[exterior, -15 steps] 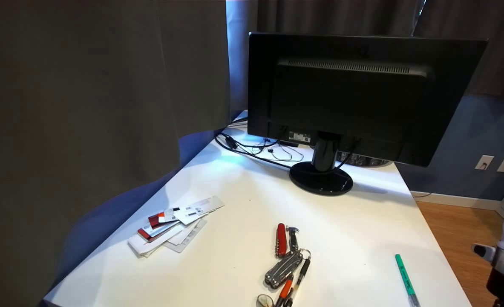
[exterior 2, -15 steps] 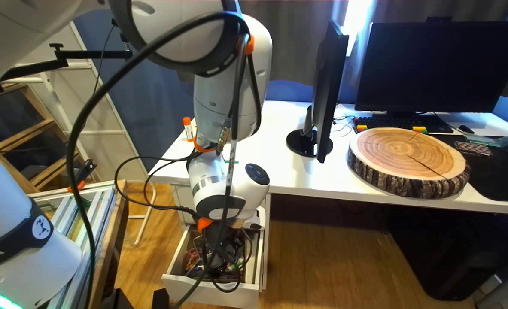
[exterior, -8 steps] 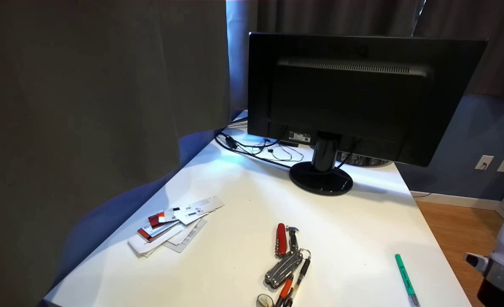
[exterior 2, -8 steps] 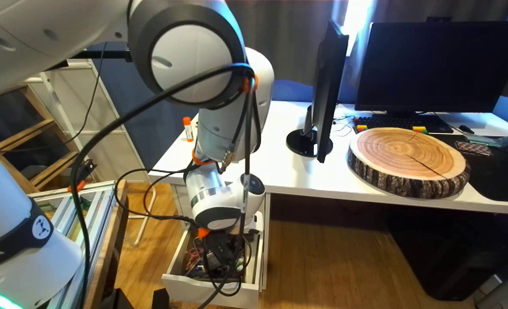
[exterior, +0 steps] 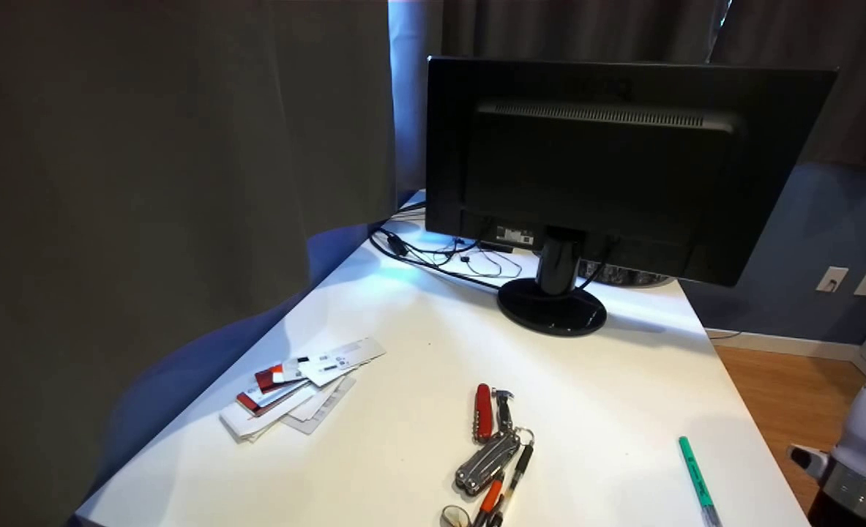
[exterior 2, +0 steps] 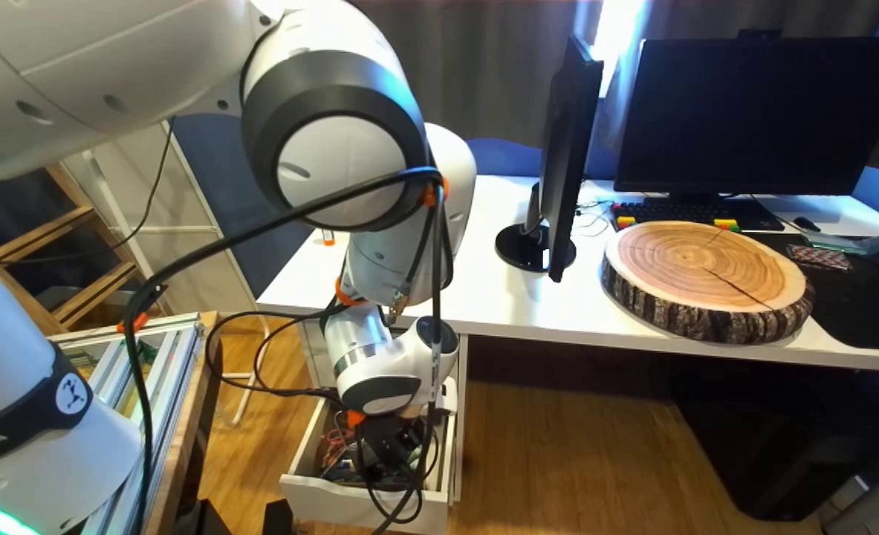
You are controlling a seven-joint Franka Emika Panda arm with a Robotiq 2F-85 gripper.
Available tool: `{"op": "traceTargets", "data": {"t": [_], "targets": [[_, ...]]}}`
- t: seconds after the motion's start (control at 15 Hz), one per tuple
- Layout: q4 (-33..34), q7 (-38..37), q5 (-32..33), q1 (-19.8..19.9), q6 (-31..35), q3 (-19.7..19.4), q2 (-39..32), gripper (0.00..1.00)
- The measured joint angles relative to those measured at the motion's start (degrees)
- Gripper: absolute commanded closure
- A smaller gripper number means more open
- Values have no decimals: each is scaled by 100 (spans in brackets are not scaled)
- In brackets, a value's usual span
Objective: Remove the basket from the box in the drawer, put it on the desk and put the green pencil on the desk inside the basket
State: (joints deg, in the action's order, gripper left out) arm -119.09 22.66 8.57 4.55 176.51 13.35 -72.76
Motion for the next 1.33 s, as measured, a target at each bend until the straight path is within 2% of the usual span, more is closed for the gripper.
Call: {"op": "traceTargets", "data": {"t": [0.07,0.2,0.73,1.0,1.33], "targets": [[31,0,9,0,14,-6,-25,95],[57,0,23,0,75,-17,-43,100],[-143,-2,133,77,182,9,222,98],[-696,-4,156,168,120,69,831,98],[-1608,-43,158,400,-39,333,1951,98]]}}
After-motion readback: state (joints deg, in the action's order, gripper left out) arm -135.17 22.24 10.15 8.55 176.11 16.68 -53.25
